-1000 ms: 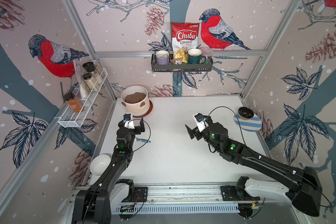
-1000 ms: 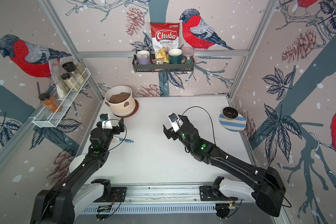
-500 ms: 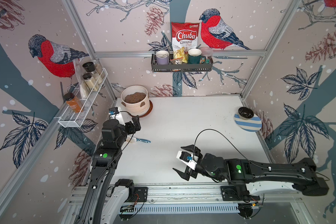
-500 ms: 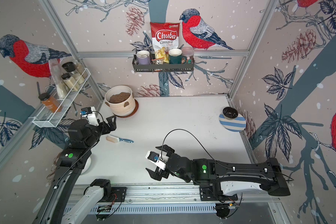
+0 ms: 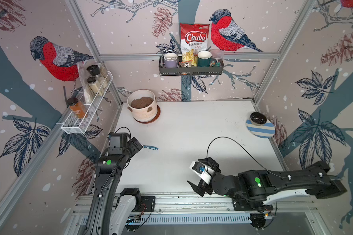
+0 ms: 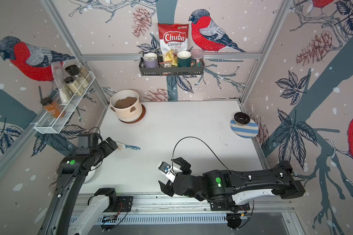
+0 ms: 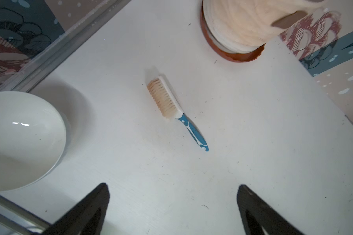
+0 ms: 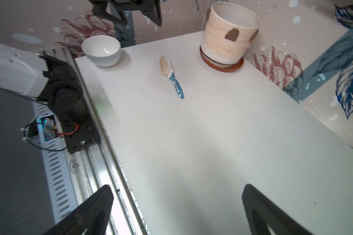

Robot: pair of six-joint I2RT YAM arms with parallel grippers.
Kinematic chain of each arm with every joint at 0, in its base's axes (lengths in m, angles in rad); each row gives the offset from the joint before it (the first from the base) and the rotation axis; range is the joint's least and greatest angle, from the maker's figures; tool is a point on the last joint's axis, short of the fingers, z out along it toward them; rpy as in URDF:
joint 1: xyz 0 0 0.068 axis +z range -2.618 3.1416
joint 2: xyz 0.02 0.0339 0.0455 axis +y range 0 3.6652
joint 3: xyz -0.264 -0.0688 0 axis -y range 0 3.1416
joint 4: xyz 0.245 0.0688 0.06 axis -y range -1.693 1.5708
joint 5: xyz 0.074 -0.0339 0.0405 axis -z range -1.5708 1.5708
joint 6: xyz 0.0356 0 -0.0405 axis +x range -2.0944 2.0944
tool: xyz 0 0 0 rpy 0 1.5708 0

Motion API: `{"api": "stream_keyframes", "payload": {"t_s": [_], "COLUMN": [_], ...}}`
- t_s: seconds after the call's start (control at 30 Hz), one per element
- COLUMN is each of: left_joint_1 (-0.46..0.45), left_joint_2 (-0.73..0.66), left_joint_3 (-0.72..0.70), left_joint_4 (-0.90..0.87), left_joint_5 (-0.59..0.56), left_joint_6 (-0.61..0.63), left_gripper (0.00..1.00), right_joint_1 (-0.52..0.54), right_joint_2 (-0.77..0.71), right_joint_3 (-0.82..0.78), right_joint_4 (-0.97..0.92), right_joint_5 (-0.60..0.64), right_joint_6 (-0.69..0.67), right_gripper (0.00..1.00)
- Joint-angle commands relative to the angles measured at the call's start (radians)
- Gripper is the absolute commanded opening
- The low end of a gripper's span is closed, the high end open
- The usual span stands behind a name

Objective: Scrub the dried mud off the ceramic pot
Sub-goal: Pick up the brush from the center of the board.

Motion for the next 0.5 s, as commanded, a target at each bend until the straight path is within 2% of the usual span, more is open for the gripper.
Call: {"api": "stream_keyframes", "payload": {"t_s": [0.0, 0.1, 0.2, 0.3, 0.47], "left_joint_1": [0.007, 0.015, 0.016, 0.016, 0.016], "left_joint_2": [0.087, 0.168, 0.229, 0.277, 0.347], "left_joint_3": [0.047, 0.082, 0.115, 0.118, 0.132], "left_joint_4": [-0.063, -0.092, -0.123, -0.135, -0.093], "left_joint_5": [-0.007, 0.001, -0.009, -0.027, -0.023], "left_joint_6": [0.034, 0.048, 0.048, 0.0, -0.068], "left_gripper": [0.97, 0.97, 0.97, 0.96, 0.93], "right_joint_1": [-0.138, -0.303, -0.398, -0.443, -0.458], "right_joint_2": [-0.012, -0.001, 0.04, 0.092, 0.187], "right_joint_3": [0.0, -0.005, 0.035, 0.071, 0.123], "right_joint_4": [0.011, 0.06, 0.062, 0.052, 0.055], "right_joint_5": [-0.154, -0.336, -0.415, -0.45, -0.54], "right_joint_6": [0.091, 0.108, 0.105, 0.089, 0.077], "right_gripper": [1.0, 1.0, 1.0, 1.0, 1.0]}}
